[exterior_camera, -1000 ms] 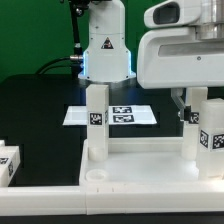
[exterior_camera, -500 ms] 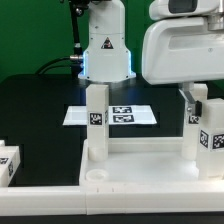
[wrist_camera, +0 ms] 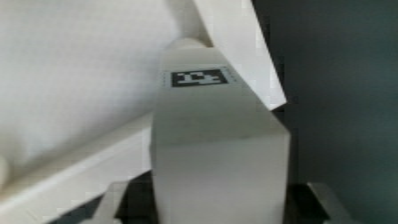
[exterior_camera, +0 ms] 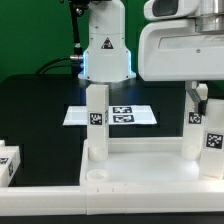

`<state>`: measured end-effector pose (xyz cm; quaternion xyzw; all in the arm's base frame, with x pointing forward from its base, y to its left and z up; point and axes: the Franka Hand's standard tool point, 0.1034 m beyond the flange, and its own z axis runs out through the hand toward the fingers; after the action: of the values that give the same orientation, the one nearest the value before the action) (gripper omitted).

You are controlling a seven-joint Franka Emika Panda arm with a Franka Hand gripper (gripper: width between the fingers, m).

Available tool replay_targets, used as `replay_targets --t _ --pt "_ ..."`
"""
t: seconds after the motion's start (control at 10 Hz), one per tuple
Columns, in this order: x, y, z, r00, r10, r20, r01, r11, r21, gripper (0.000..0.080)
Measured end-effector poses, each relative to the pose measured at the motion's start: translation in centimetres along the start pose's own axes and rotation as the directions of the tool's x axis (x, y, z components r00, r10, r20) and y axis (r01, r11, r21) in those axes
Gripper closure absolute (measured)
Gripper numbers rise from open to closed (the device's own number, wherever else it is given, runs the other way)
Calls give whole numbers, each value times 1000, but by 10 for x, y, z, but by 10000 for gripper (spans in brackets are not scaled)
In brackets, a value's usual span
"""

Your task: Assemble desk

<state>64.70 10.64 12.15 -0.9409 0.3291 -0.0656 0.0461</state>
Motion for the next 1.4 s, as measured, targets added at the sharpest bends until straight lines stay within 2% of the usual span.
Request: replay_targets --t 0.1,0.3,0.4,0.6,0.8,1.0,1.1,1.2,1.3,1.4 --pt "1 3 0 983 185 1 -185 983 -3 510" --pt "4 11 1 858 511 52 -513 858 12 510" --pt "2 9 1 865 499 49 -500 866 8 508" --pt "2 11 1 806 590 50 -591 807 0 508" --pt "0 12 1 583 808 78 -809 587 -27 508" --pt "-3 11 2 312 942 125 -948 318 -27 508" --pt "-3 11 2 313 942 125 -948 319 -27 508" --pt "-3 11 2 346 930 125 -936 351 -24 457" --pt "-4 11 2 427 897 115 -902 432 -20 457" --pt "-8 7 1 618 780 97 -783 622 -16 228"
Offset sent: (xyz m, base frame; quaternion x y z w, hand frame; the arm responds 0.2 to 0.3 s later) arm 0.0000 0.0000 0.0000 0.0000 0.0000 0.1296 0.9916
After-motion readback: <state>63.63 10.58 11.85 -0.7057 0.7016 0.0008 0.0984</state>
